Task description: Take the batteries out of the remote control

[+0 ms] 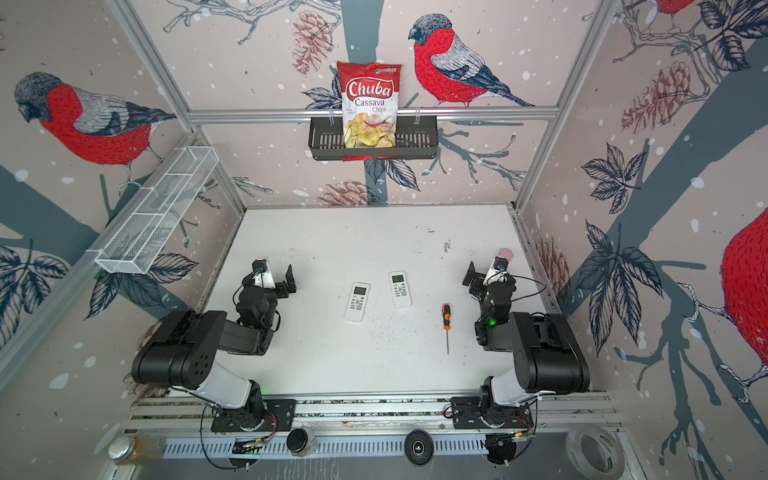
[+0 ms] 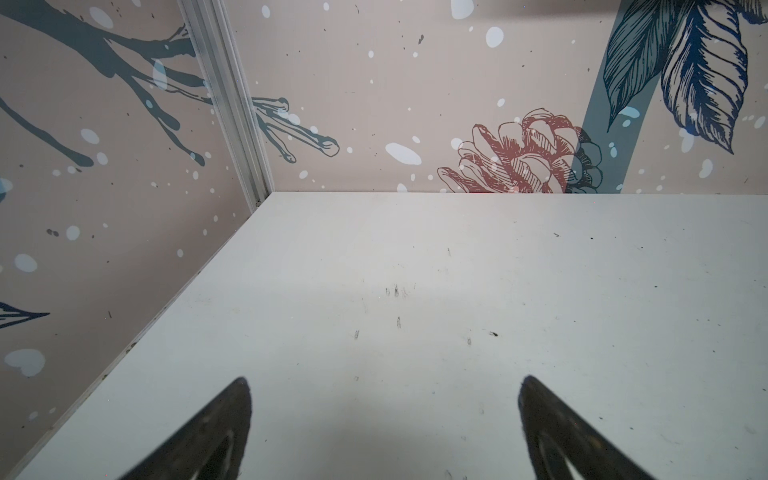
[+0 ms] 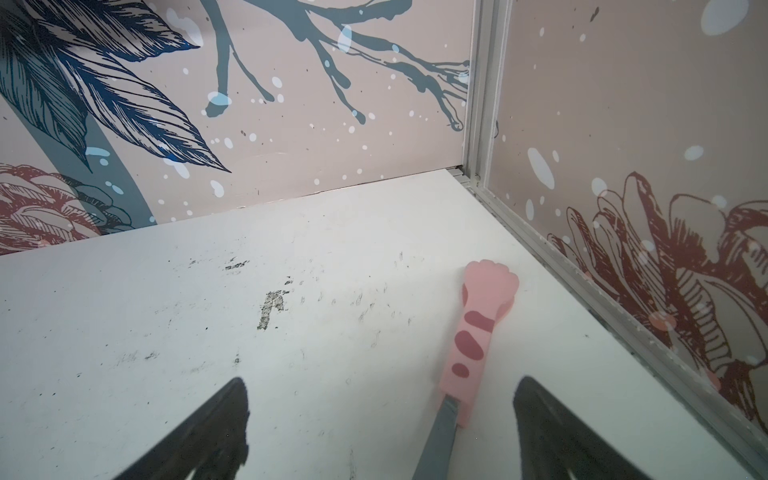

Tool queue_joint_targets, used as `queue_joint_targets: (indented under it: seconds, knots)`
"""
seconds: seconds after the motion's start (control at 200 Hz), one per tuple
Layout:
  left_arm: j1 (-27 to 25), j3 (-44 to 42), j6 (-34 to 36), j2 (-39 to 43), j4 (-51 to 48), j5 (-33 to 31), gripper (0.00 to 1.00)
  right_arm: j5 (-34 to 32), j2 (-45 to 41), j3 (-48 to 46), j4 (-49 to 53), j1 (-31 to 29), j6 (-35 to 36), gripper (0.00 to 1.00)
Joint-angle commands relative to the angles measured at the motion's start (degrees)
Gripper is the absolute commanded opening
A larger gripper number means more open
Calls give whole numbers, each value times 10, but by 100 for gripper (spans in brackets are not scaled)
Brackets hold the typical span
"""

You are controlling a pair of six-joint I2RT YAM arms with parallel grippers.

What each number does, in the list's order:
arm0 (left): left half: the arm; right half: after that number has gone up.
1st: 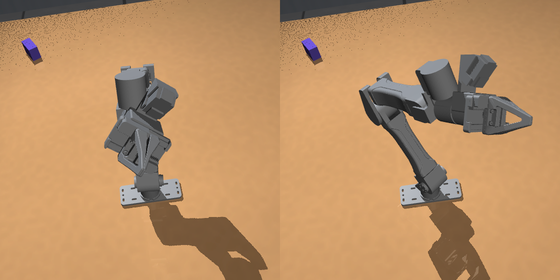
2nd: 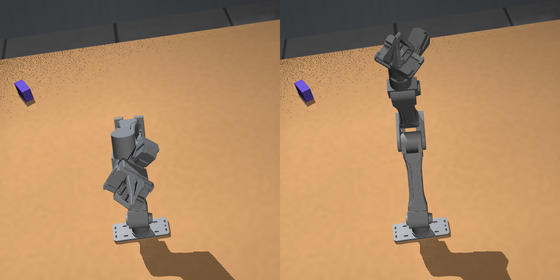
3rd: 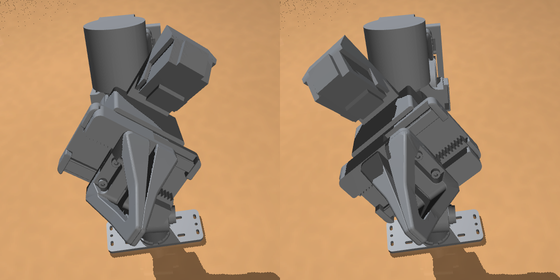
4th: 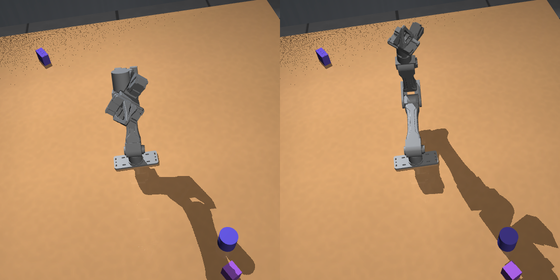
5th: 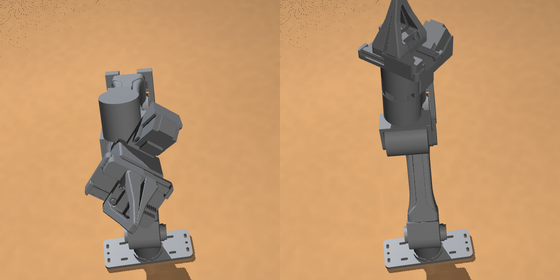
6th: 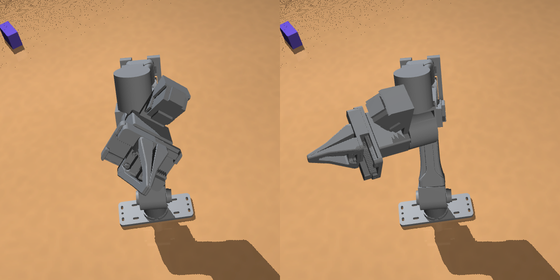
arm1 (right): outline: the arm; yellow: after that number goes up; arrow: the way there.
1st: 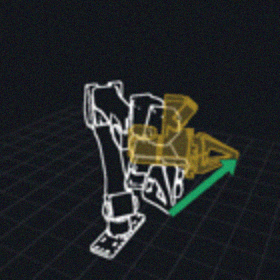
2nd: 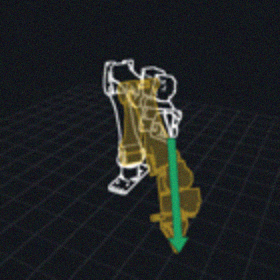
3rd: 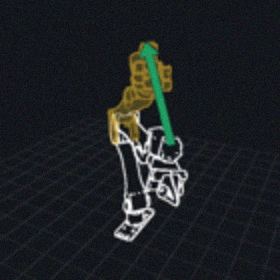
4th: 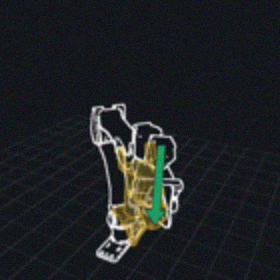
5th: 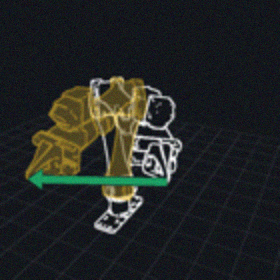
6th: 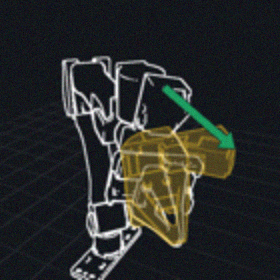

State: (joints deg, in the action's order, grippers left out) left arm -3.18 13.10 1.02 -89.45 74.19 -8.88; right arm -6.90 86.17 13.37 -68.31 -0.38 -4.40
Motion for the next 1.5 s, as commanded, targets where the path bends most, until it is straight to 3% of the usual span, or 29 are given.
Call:
queue_joint_targets:
  seconds: [0.0, 0.6, 0.695, 0.74, 0.891, 0.961, 1.146, 1.496]
  knots:
    - [2, 4, -7, 1, 9, -15, 98, 6, -2, 2, -1, 0, 4, 99]
    - [4, 3, -8, 2, 8, -14, 99, 8, 0, 6, 6, 2, 3, 99]
    - [-13, 13, 0, 19, -14, -56, 99, -31, -10, 1, -6, -13, 8, 99]
    - [-26, 36, 8, 40, -67, -89, 98, -60, -30, 5, 6, -23, 11, 99]
    - [-35, 172, -15, 90, -347, -90, 98, -84, -121, 78, 212, -31, -24, 99]
    - [-39, 205, 0, 99, -384, -36, 98, -61, -156, 95, 260, -36, -41, 100]
    - [-83, 352, -38, 83, -593, -5, 98, -63, -194, 156, 395, -60, -102, 100]
    - [-220, 481, -99, 26, -800, -39, 97, 22, -241, 190, 504, -80, -189, 96]
